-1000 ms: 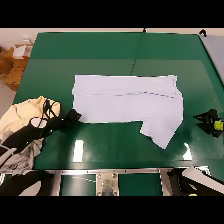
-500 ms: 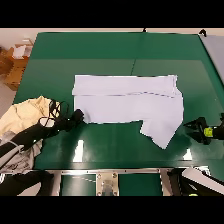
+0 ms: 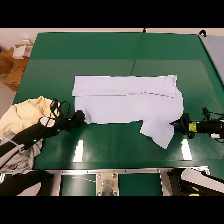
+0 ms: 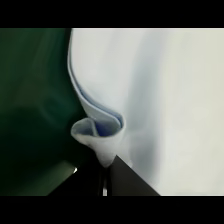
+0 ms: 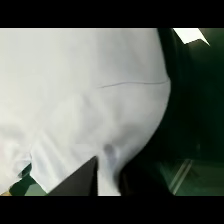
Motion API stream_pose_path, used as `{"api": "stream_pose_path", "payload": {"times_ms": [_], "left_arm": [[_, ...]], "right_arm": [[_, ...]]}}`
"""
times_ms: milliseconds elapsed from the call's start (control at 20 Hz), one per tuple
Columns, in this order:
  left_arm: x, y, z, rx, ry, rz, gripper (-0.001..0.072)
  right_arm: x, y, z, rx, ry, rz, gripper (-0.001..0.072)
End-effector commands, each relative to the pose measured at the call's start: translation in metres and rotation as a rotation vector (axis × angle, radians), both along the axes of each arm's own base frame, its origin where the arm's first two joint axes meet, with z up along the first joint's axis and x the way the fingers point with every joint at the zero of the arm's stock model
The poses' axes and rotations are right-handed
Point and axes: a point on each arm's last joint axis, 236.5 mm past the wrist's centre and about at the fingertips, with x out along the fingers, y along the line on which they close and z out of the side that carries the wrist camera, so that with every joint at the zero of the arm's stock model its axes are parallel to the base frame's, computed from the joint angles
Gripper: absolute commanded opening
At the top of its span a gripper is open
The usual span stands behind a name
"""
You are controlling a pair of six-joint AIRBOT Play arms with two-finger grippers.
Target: Fold the shirts.
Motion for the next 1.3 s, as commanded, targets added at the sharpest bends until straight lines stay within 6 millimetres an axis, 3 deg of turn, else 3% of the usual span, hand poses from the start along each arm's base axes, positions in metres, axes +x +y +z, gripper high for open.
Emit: {"api": "stream_pose_path", "payload": {"times_ms": [0,200,400,500,700,850,950,1100,1250], "left_arm": [[-0.007,-0.007,0.004,0.001,-0.01,-0.068,0.0022],[-0.018,-0.012,0.033,-0.012,-0.046,-0.143,0.002],[-0.058,0.019,0.046,0.093,0.047,-0.194,0.0019],[-0.071,0.031,0.062,0.133,0.041,-0.181,0.0019],[-0.082,0.049,0.086,0.239,0.033,-0.229,0.0019],[-0.061,0.057,0.115,0.302,-0.039,-0.236,0.002],[-0.045,0.057,0.125,0.331,-0.06,-0.255,0.002],[-0.011,0.046,0.122,0.363,-0.031,-0.329,0.002],[0.04,0.033,0.125,0.385,-0.041,-0.383,0.0021]], "right_arm": [[-0.005,0.013,0.007,0.052,-0.012,0.071,0.0046],[-0.011,-0.001,0.022,0.043,-0.018,0.032,0.0016],[-0.033,-0.031,0.039,-0.149,0.021,0.001,0.0015],[-0.038,-0.039,0.052,-0.227,0.009,-0.006,0.0015],[-0.021,-0.045,0.097,-0.327,-0.098,0.01,0.0015],[0.013,-0.049,0.145,-0.399,-0.21,0.062,0.0015],[0.041,-0.043,0.163,-0.408,-0.271,0.086,0.0015],[0.076,-0.031,0.157,-0.38,-0.265,0.143,0.0015],[0.113,-0.027,0.144,-0.32,-0.261,0.147,0.0016]]}}
